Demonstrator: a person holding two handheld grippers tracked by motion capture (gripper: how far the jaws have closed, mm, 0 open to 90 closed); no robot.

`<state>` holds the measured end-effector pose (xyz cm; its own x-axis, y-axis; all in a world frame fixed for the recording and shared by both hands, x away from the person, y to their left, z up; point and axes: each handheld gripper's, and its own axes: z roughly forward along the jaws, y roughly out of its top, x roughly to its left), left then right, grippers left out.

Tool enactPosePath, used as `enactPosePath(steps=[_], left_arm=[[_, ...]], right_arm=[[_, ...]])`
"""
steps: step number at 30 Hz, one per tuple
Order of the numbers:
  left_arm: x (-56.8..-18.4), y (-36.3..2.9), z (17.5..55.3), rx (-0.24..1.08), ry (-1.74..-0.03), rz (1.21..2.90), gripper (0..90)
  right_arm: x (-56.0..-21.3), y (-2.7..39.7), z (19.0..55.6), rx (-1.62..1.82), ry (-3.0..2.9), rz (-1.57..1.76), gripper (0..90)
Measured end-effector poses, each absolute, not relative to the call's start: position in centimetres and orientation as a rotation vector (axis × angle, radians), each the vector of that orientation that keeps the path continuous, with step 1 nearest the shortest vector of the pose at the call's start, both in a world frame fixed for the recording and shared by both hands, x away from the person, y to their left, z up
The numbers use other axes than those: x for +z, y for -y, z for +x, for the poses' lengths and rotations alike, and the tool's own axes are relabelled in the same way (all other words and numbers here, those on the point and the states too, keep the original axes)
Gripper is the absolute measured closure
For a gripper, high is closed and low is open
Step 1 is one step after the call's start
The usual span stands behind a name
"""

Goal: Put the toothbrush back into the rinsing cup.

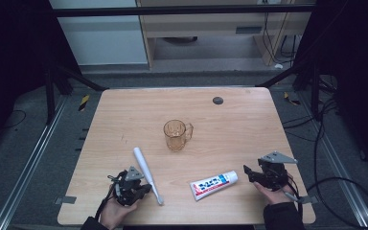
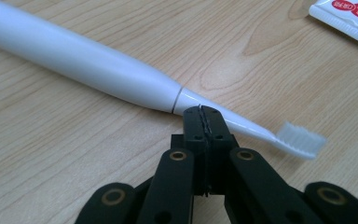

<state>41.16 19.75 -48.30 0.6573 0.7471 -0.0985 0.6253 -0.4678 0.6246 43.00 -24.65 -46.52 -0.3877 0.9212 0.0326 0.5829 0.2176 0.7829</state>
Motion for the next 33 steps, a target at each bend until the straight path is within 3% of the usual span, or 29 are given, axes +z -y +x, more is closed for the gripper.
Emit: enactPosePath(steps=[16, 24, 33], left_arm=[[-46.9, -20.0, 42.1, 0.280, -1.029, 2.204, 89.6], [-44.4, -22.6, 45.3, 0.380, -1.104, 2.120, 89.6], [-44.6, -23.4, 49.8, 0.471, -1.155, 2.107, 89.6]], right_arm=[[-46.5, 24.7, 43.0, 1.031, -2.048, 1.397, 36.6], [-46.6, 24.7, 43.1, 1.027, -2.048, 1.410, 36.6], [-46.8, 24.6, 43.2, 1.021, -2.057, 1.405, 36.6]])
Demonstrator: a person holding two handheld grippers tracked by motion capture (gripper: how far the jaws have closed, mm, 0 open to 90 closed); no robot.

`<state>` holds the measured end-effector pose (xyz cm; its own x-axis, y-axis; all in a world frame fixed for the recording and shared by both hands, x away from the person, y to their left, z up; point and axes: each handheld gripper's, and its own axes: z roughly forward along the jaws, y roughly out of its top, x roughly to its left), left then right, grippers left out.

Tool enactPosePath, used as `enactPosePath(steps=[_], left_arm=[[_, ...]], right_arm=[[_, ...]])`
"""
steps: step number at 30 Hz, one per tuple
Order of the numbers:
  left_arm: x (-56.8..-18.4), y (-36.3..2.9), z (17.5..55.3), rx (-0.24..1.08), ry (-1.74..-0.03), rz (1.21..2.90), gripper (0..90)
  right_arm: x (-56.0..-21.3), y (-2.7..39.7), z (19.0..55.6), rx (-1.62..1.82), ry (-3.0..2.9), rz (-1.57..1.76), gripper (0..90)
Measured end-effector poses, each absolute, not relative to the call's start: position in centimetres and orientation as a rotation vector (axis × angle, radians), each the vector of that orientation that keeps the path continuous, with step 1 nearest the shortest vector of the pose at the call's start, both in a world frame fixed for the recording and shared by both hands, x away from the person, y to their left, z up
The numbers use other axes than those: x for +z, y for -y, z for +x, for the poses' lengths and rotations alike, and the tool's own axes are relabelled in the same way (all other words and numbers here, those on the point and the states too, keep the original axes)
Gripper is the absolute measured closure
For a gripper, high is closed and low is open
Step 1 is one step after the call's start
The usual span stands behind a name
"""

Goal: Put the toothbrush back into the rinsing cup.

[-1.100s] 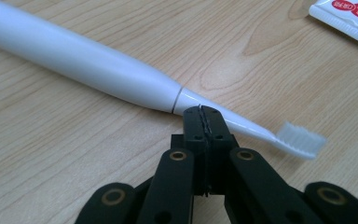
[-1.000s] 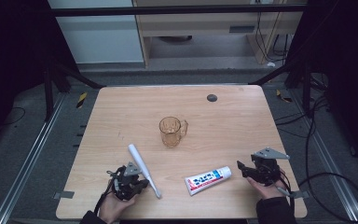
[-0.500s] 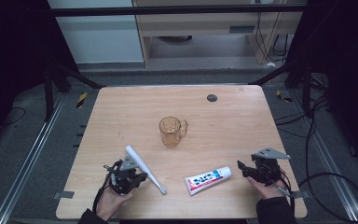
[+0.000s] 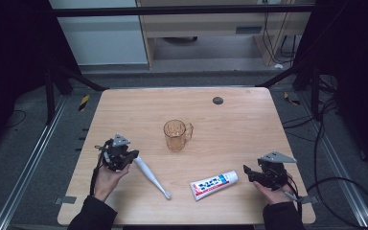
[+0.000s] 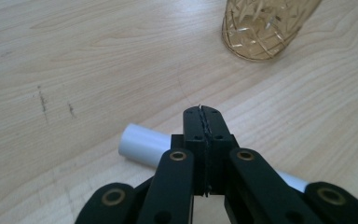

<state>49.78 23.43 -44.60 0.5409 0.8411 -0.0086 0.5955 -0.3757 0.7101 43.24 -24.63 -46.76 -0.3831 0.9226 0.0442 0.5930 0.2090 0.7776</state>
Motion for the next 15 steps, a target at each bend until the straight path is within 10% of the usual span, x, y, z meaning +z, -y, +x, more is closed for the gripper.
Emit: enactPosePath(steps=[15], left_arm=[[-46.5, -23.3, 51.6, 0.472, -1.157, 2.187, 89.6]], right_arm=[[-46.9, 24.5, 43.3, 1.018, -2.066, 1.406, 36.6]])
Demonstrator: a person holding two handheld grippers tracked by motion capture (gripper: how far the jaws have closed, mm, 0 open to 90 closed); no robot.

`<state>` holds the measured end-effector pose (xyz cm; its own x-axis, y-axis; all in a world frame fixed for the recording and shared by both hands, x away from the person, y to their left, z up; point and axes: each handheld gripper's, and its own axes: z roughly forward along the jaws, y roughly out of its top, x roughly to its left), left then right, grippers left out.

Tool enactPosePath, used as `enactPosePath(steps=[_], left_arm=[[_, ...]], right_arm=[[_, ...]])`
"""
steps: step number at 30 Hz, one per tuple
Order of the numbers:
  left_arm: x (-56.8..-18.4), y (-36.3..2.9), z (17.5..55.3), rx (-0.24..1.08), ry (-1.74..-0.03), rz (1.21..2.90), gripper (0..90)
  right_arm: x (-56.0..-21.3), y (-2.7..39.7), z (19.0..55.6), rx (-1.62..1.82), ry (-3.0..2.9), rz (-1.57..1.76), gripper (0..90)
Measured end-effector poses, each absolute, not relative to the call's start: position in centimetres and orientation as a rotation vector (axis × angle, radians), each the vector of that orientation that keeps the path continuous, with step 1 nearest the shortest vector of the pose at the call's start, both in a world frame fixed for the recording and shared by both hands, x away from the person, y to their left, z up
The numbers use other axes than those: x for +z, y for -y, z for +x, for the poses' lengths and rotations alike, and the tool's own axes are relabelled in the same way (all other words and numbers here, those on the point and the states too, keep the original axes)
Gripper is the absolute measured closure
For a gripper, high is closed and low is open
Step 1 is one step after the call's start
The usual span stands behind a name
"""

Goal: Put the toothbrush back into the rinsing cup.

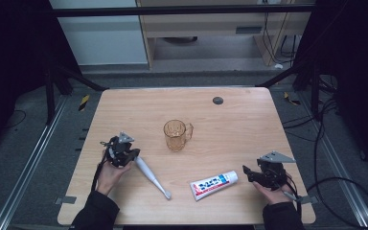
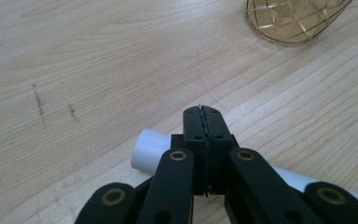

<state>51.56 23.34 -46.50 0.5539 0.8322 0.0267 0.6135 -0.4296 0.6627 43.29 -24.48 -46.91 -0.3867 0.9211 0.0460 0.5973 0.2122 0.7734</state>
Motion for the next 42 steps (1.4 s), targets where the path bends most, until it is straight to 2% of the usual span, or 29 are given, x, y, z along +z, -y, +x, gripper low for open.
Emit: enactPosePath(steps=[42], left_arm=[[-46.9, -24.3, 48.3, 0.451, -1.134, 2.264, 89.6]], right_arm=[[-46.8, 24.8, 43.1, 1.018, -2.059, 1.395, 36.5]])
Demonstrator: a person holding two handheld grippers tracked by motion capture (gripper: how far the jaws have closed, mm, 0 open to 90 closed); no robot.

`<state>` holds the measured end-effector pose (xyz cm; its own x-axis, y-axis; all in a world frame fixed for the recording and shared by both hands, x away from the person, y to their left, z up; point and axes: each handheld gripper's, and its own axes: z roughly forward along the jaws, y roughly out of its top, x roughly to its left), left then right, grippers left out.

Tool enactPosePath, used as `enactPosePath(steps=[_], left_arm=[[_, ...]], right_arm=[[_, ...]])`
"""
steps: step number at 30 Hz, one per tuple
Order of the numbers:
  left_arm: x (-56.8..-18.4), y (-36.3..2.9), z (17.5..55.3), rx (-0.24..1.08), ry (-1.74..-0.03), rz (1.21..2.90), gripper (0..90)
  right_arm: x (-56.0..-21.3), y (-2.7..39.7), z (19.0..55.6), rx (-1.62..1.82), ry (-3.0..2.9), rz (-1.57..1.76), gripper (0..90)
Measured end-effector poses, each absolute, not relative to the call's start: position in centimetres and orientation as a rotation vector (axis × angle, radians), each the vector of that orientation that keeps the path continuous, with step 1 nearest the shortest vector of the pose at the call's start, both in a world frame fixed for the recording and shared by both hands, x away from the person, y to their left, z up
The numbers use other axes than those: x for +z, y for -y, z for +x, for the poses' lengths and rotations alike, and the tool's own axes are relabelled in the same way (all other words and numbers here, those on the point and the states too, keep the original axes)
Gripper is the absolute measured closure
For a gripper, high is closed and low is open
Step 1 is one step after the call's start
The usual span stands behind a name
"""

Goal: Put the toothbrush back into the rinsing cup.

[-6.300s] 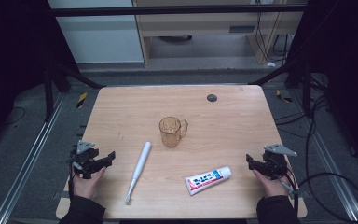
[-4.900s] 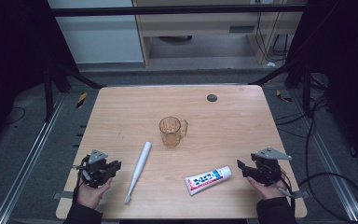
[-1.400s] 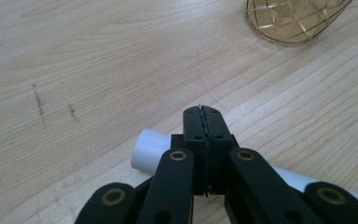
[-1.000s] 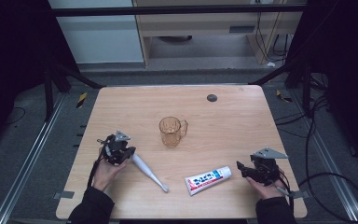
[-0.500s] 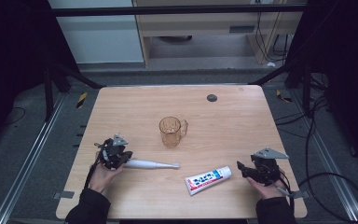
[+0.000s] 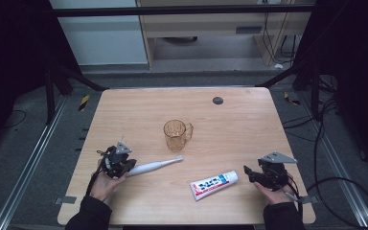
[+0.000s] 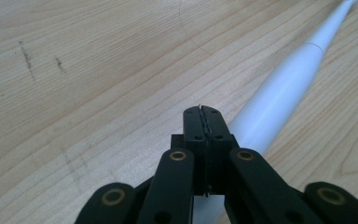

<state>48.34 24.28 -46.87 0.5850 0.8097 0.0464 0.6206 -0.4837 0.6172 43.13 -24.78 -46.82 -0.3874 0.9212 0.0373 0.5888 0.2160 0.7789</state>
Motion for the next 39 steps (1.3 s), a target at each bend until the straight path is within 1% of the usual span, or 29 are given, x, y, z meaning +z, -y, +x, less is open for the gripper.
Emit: enactPosePath(steps=[15, 17, 22, 25, 28, 31, 32, 33, 34, 36, 39], left_arm=[[-46.7, -24.7, 47.4, 0.459, -1.126, 2.254, 89.1], [-46.3, -24.8, 47.4, 0.479, -1.115, 2.244, 84.7], [-44.7, -24.9, 47.4, 0.522, -1.046, 2.208, 68.5], [-43.7, -25.0, 47.6, 0.528, -1.035, 2.203, 62.3], [-43.0, -25.1, 47.7, 0.520, -1.014, 2.208, 62.0], [-42.2, -25.2, 48.0, 0.514, -1.027, 2.189, 59.1], [-42.0, -25.1, 48.1, 0.511, -1.031, 2.178, 57.3], [-41.8, -25.1, 48.3, 0.500, -1.035, 2.173, 52.6], [-41.7, -25.0, 48.4, 0.490, -1.027, 2.177, 50.7], [-41.3, -24.7, 48.7, 0.494, -0.994, 2.186, 51.2], [-41.1, -24.1, 49.2, 0.457, -0.959, 2.215, 51.0]], right_arm=[[-46.8, 24.8, 43.1, 1.022, -2.059, 1.392, 36.5], [-46.7, 24.8, 43.1, 1.023, -2.059, 1.394, 36.5], [-46.8, 24.8, 43.1, 1.021, -2.060, 1.394, 36.3], [-46.8, 24.8, 43.1, 1.020, -2.062, 1.392, 36.2], [-46.7, 24.9, 43.2, 1.022, -2.058, 1.391, 36.1], [-46.7, 24.9, 43.1, 1.028, -2.058, 1.399, 36.1], [-46.7, 24.9, 43.1, 1.027, -2.057, 1.399, 36.0], [-46.7, 24.9, 43.1, 1.025, -2.054, 1.397, 36.1], [-46.6, 24.9, 43.1, 1.028, -2.054, 1.401, 36.0], [-46.6, 25.0, 43.1, 1.028, -2.053, 1.396, 36.0], [-46.6, 25.1, 43.2, 1.027, -2.052, 1.390, 35.9]])
